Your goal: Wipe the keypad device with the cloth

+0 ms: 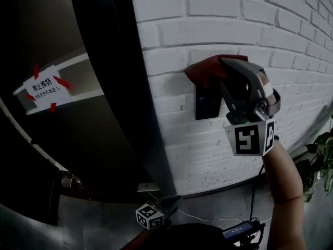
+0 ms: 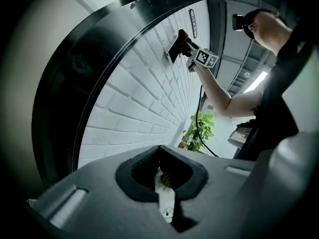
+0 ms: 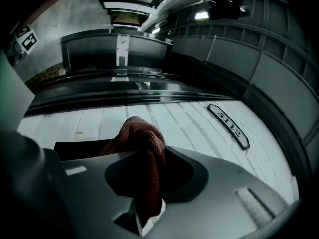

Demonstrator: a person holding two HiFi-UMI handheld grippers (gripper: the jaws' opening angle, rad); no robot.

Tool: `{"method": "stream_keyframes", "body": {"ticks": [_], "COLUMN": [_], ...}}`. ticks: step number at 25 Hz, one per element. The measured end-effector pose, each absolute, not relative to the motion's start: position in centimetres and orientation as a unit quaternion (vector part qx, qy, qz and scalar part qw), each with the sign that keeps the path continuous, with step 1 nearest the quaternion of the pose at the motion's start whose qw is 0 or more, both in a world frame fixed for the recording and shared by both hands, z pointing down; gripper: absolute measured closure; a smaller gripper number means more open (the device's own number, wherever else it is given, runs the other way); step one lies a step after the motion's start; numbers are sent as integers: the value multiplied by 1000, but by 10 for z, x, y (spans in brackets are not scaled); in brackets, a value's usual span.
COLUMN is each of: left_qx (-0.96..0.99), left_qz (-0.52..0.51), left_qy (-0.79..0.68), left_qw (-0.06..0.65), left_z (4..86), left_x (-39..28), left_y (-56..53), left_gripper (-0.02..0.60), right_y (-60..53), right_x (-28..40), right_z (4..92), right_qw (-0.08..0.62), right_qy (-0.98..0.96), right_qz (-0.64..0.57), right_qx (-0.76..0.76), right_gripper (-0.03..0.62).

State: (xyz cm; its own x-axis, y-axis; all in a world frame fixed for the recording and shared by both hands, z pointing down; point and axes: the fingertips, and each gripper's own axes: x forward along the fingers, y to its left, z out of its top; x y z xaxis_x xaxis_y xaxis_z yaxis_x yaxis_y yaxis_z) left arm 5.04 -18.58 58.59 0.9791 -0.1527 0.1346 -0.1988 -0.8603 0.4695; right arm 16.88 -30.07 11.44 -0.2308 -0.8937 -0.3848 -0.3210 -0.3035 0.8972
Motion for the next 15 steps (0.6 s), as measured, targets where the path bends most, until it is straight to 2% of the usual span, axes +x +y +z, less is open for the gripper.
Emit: {"method": "stream_keyframes", "body": {"ticks": [8, 15], "left_qx": [963, 964], "left_qz": [48, 54], "left_qy": [-94, -87], "left_qw": [250, 245], "left_z": [588, 589], "left_x": [49, 53], "left_y": [-187, -186], "left_gripper": [577, 578], "right_y": [-310, -298], "right_x": [104, 129], "right_z": [220, 303], "right_qw": [374, 430], "right_qy": [-460, -493], "right_qz": [-694, -683], "right_qx": [409, 325], "right_gripper": [514, 513]}}
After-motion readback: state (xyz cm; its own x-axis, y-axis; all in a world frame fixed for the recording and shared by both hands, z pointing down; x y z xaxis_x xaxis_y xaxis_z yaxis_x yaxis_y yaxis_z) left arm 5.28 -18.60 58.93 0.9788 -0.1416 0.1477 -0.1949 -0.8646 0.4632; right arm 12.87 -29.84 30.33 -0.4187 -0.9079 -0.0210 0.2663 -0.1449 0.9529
